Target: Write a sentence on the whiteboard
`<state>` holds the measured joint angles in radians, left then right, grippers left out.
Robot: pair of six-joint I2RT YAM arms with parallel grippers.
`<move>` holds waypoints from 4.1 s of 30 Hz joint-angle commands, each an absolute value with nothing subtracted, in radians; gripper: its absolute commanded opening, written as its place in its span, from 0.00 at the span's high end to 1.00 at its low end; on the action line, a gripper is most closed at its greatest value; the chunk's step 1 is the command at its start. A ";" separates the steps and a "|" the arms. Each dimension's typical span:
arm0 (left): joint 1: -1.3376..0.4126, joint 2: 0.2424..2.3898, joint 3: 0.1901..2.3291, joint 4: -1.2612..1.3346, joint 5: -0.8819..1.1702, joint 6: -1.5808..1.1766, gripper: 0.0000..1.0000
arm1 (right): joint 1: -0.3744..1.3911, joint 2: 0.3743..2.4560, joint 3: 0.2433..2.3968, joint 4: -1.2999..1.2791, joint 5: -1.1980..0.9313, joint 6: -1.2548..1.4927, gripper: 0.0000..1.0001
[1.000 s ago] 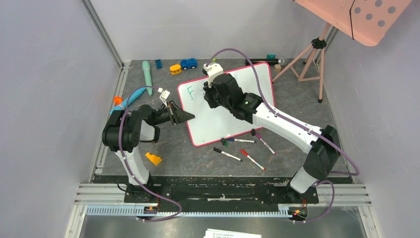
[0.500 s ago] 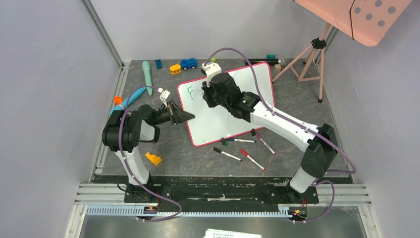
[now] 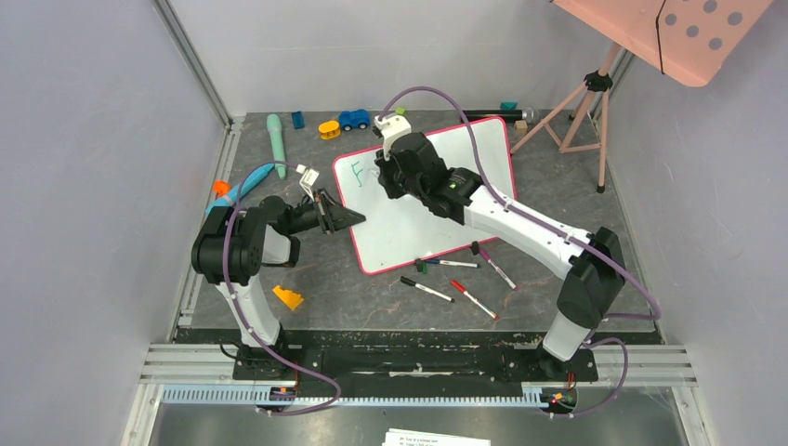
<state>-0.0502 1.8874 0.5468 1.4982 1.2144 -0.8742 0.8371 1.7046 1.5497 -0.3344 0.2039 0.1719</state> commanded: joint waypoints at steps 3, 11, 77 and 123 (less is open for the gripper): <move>-0.077 1.865 0.529 1.557 1.323 -0.820 0.98 | 0.832 1.723 1.609 -0.332 0.191 0.171 1.00; -0.077 1.863 0.529 1.557 1.325 -0.819 0.98 | 0.832 1.722 1.587 -0.341 0.161 0.170 1.00; -0.077 1.862 0.529 1.557 1.322 -0.819 0.98 | 0.811 1.617 1.547 -0.335 0.170 0.164 1.00; -0.077 1.860 0.527 1.557 1.323 -0.818 0.98 | 0.767 1.736 1.667 -0.381 0.186 0.173 1.00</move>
<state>-0.0513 1.8858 0.5446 1.4979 1.2137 -0.8742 0.7738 1.7298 1.6325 -0.3824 0.1619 0.1654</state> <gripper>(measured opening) 0.092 0.121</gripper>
